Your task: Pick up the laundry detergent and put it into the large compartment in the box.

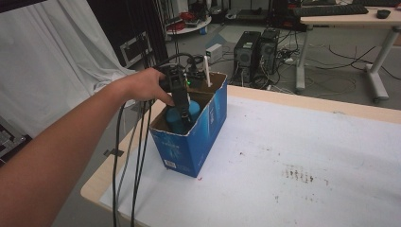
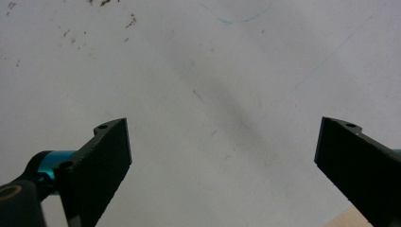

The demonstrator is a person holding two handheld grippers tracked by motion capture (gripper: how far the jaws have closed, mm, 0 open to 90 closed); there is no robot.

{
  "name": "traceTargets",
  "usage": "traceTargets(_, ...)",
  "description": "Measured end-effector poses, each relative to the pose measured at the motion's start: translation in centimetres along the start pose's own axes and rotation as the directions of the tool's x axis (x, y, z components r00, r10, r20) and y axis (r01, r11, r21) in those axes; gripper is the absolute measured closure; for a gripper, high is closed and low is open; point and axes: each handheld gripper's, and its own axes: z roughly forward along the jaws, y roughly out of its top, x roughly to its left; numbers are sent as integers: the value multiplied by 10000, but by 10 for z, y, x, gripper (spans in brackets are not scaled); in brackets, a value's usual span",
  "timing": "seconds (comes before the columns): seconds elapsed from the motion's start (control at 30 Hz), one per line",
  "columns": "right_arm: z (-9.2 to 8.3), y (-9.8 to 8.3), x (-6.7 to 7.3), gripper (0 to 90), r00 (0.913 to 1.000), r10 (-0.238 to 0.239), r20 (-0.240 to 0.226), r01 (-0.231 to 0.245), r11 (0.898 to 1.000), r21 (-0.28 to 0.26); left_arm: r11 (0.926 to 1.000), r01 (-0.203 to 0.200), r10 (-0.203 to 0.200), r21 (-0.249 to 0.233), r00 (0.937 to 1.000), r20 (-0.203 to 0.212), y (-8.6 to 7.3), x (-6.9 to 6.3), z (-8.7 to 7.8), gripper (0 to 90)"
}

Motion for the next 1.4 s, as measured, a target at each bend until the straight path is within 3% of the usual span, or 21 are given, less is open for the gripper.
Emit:
traceTargets(0.2, -1, -1, 0, 36, 10000, 28, 2, -28, 10000, -33, 9994, 337, -336, -73, 9994, 96, 3, 4, 1, 374)
traceTargets(0.43, -1, -4, -2, 36, 10000, 55, -4, -55, 10000, -42, 9964, 817, -816, -226, 9967, 46, 0, 7, -2, 244)
traceTargets(0.6, -1, -4, 0, 37, 10000, 16, 7, -16, 10000, -54, 9903, 1211, -1195, -678, 9925, 263, -5, 7, -12, 218)
traceTargets(0.73, -1, -4, -1, 36, 10000, 95, 23, -94, 9999, -73, 9881, 1379, -1367, -681, 9904, 214, -8, 5, -17, 211)
traceTargets(0.83, -2, -5, -1, 36, 9999, 102, 38, -102, 9999, -102, 9790, 1887, -1880, -775, 9820, 159, -12, 2, -24, 212)
traceTargets(0.87, -3, -5, 0, 36, 9999, 131, 46, -130, 9999, -85, 9794, 1858, -1865, -793, 9825, -7, -15, 0, -31, 212)
traceTargets(0.97, -4, -5, 1, 36, 9999, 112, 41, -111, 9999, -116, 9747, 1962, -1961, -1073, 9805, 108, -18, -3, -39, 212)
traceTargets(1.03, -4, -5, 1, 36, 10000, 90, 39, -90, 9998, -157, 9606, 2357, -2369, -1473, 9715, 93, -21, -8, -51, 212)
traceTargets(1.1, -5, -5, 2, 36, 9999, 113, 41, -112, 9998, -160, 9524, 2482, -2538, -1772, 9672, -96, -23, -12, -61, 211)
traceTargets(1.23, -6, -5, 4, 36, 9999, 103, 66, -102, 9998, -191, 9423, 2475, -2766, -2256, 9549, -1075, -22, -25, -77, 212)
traceTargets(1.27, -6, -5, 5, 36, 9999, 125, 58, -124, 9997, -203, 9438, 2393, -2689, -2280, 9570, -1085, -21, -27, -80, 211)
traceTargets(1.33, -7, -5, 5, 36, 9999, 128, 63, -126, 9997, -208, 9555, 2195, -2470, -1972, 9606, -1274, -18, -33, -85, 211)
traceTargets(1.4, -8, -5, 6, 36, 9999, 125, 63, -124, 9995, -275, 9511, 2317, -2556, -2045, 9617, -993, -17, -37, -88, 211)
